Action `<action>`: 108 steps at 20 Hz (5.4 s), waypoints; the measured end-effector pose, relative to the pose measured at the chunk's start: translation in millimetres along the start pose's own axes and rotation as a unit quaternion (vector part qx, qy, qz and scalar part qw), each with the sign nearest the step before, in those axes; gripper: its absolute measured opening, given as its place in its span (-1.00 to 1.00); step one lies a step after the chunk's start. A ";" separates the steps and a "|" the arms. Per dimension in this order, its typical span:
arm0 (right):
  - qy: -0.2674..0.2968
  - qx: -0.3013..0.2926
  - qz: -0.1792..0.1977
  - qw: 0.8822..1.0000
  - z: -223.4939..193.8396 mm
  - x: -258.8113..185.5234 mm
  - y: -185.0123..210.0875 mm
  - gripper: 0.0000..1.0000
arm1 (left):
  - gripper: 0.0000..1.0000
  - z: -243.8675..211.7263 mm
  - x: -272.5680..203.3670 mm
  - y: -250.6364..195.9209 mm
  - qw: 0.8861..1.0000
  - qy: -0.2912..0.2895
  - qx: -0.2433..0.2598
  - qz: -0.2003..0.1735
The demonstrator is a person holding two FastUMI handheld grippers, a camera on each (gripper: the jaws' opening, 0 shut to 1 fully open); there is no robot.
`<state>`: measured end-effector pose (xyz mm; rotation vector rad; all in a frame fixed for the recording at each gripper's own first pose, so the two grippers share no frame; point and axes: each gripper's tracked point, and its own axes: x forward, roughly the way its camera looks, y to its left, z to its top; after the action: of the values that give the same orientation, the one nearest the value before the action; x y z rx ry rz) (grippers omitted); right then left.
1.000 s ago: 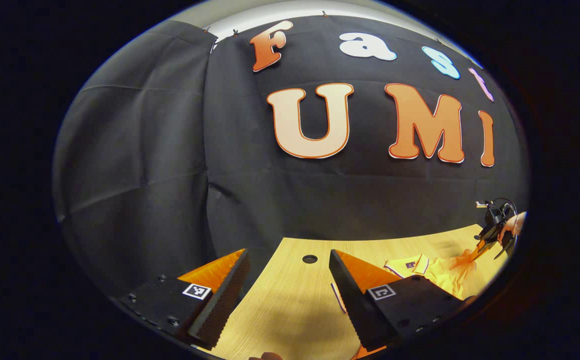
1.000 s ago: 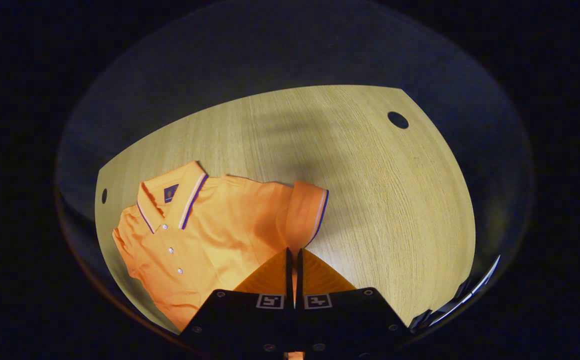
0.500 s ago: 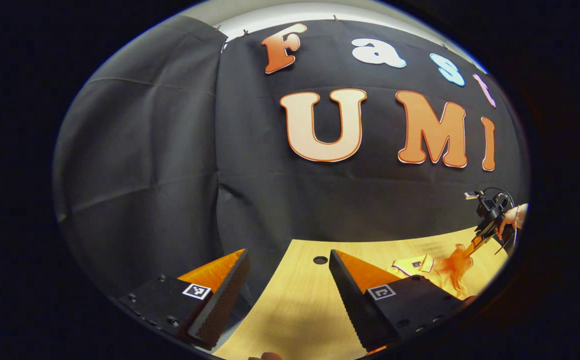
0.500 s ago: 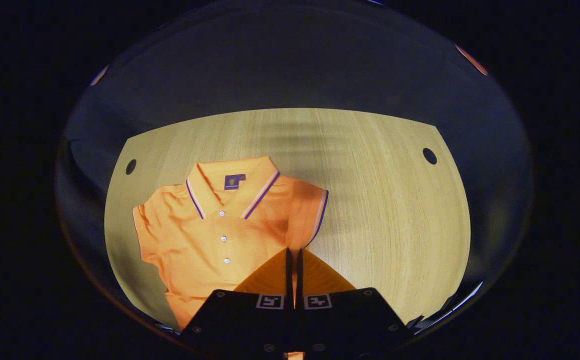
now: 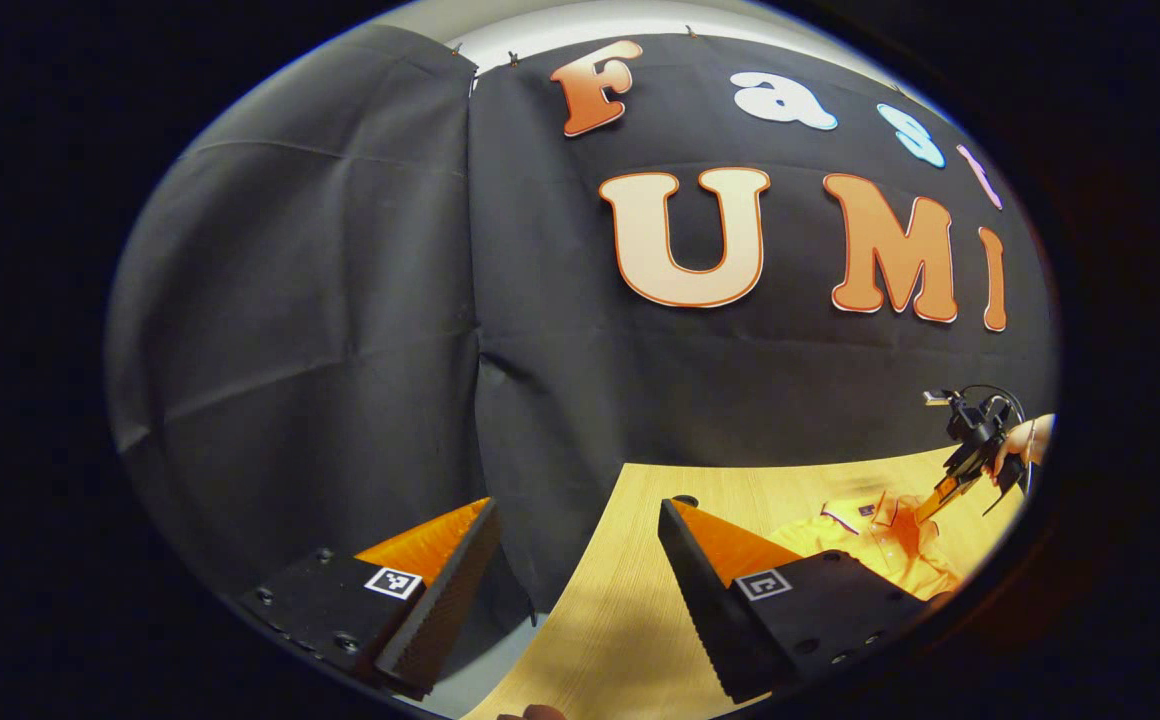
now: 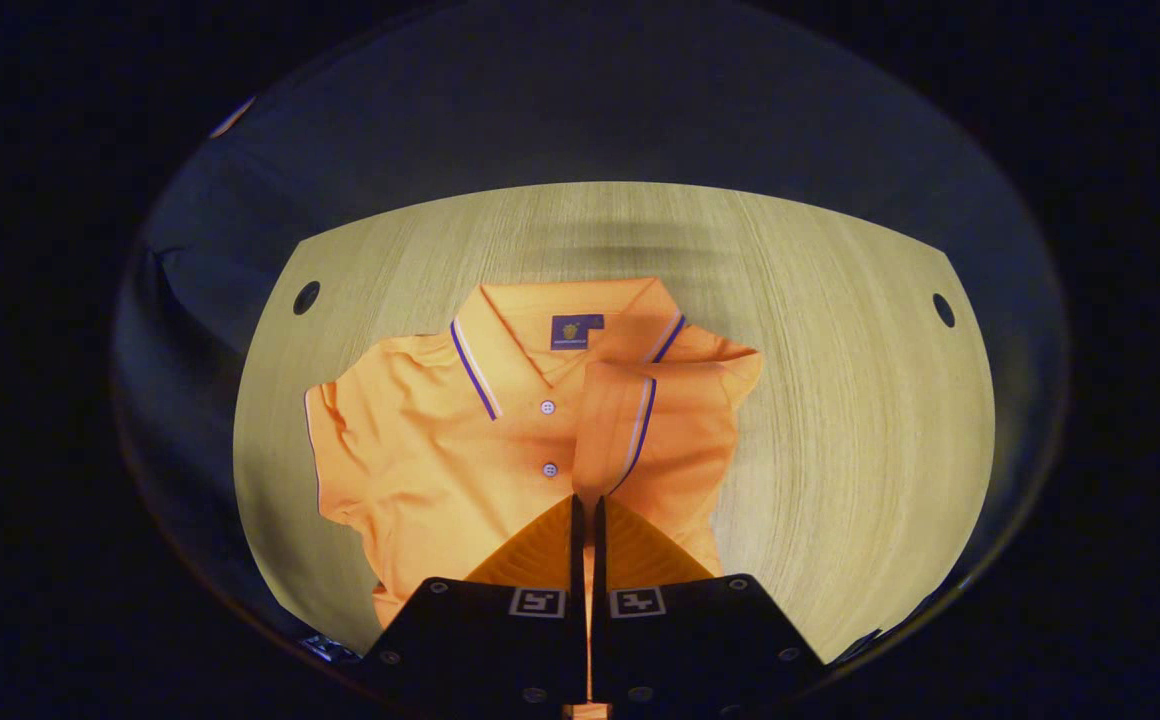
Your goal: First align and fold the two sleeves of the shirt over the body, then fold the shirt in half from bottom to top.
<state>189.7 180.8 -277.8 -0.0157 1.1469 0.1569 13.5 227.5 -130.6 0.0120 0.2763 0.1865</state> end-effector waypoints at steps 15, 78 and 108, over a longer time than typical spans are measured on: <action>-0.055 0.038 0.069 0.995 11.4 -9.2 31.1 0.97 | 0.92 7.5 8.2 -66.7 0.999 0.013 -0.006 -0.040; -0.166 0.137 0.053 0.975 -81.1 -127.6 -212.5 0.97 | -0.93 -219.7 185.2 -294.6 0.872 0.480 0.070 -0.074; -0.196 0.127 0.045 0.971 -106.6 -162.5 -245.8 0.97 | -0.93 -203.8 98.0 -549.8 0.840 0.456 0.154 -0.251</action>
<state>60.4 -91.0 -190.8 0.2838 0.7646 0.0863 150.4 -297.4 -373.6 0.1735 1.2516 -0.4052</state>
